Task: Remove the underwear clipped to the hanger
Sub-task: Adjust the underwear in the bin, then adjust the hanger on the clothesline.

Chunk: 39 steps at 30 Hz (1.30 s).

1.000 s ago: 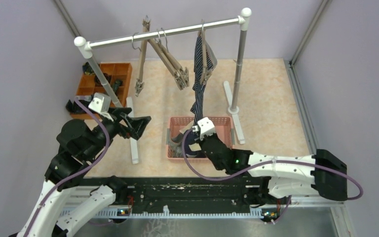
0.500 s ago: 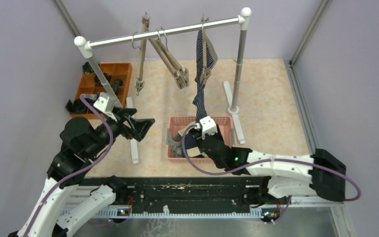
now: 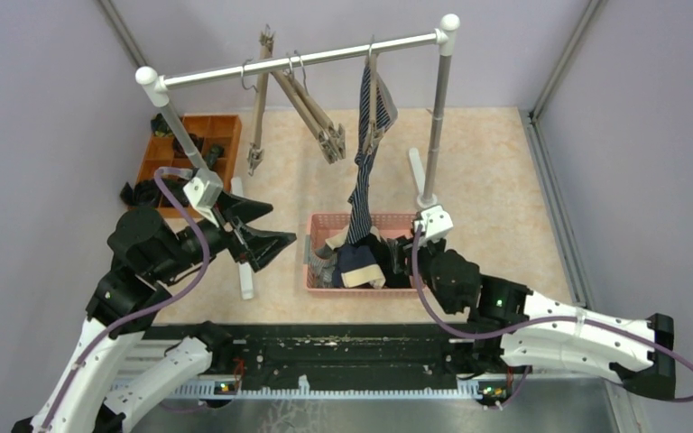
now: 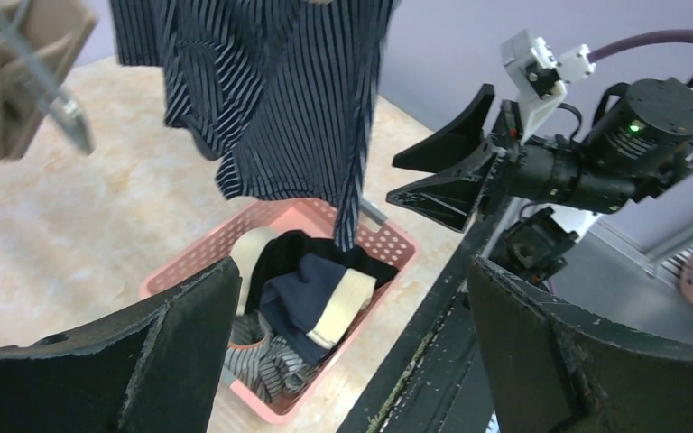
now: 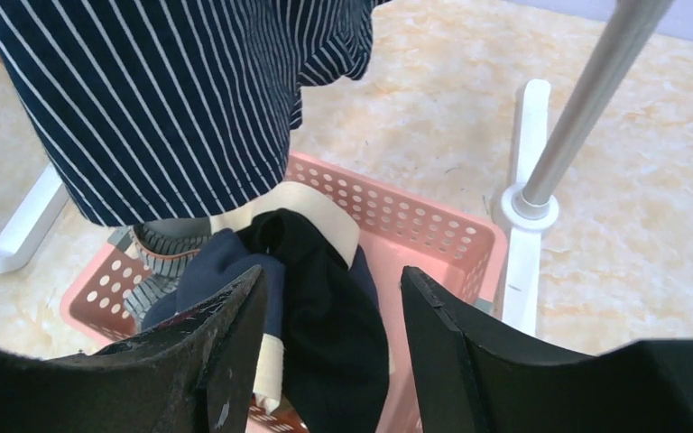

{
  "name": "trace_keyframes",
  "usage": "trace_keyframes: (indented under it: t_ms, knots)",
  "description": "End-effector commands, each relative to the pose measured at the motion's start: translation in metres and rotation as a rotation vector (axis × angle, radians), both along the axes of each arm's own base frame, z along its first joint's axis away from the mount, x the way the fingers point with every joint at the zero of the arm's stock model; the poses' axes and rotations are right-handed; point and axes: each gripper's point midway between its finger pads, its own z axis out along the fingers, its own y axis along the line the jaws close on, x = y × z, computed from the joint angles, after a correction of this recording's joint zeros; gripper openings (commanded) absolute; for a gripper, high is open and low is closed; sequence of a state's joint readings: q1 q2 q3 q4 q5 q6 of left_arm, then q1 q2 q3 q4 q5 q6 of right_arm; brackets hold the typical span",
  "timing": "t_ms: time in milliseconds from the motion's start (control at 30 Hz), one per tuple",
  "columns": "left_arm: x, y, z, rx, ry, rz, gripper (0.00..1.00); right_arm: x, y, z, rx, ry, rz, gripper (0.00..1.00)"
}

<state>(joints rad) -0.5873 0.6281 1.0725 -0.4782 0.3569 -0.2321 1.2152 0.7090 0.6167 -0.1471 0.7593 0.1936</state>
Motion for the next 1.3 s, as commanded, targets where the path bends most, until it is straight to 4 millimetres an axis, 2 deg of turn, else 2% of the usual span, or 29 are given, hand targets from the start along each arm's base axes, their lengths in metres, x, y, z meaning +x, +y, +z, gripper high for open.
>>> trace_keyframes:
  t_ms: [0,67,233,367,500,533,600,700,767,867,1000,1100,1267]
  knots:
    - [-0.018,-0.017,0.025,-0.042,-0.052,-0.154,0.98,0.001,-0.014,0.023,0.035,-0.044,-0.045,0.56]
    - [-0.024,-0.022,0.017,-0.026,-0.047,-0.207,0.98,0.003,-0.014,0.035,0.059,-0.077,-0.047,0.56]
    - [-0.037,-0.025,-0.028,0.021,0.041,-0.283,0.93,0.01,-0.011,0.084,0.12,-0.189,-0.062,0.56]
    - [-0.047,-0.025,-0.032,-0.008,0.021,-0.313,0.91,0.018,-0.005,0.126,0.122,-0.258,-0.091,0.5]
    - [-0.033,-0.02,-0.035,0.002,0.015,-0.23,0.93,0.022,0.001,0.16,0.146,-0.291,-0.11,0.5]
    - [-0.03,-0.022,-0.032,-0.01,0.011,-0.229,0.93,0.023,0.001,0.167,0.151,-0.298,-0.117,0.5]
    - [-0.033,-0.033,-0.019,-0.056,-0.007,-0.297,0.81,0.024,0.0,0.172,0.157,-0.309,-0.129,0.5]
    - [-0.036,-0.048,0.006,-0.111,-0.049,-0.4,0.58,0.026,-0.004,0.166,0.153,-0.32,-0.154,0.5]
    - [-0.03,-0.057,0.021,-0.132,-0.075,-0.428,0.49,0.027,-0.009,0.159,0.143,-0.311,-0.18,0.5]
    - [-0.033,-0.068,0.049,-0.178,-0.106,-0.521,0.34,0.027,-0.017,0.15,0.145,-0.297,-0.208,0.5]
    - [-0.038,-0.073,0.079,-0.247,-0.145,-0.576,0.13,0.024,-0.025,0.153,0.167,-0.312,-0.206,0.5]
    - [-0.04,-0.073,0.087,-0.26,-0.148,-0.581,0.05,0.019,-0.022,0.179,0.2,-0.361,-0.149,0.5]
    - [-0.04,-0.067,0.068,-0.249,-0.128,-0.535,0.11,0.015,-0.019,0.239,0.217,-0.441,-0.111,0.48]
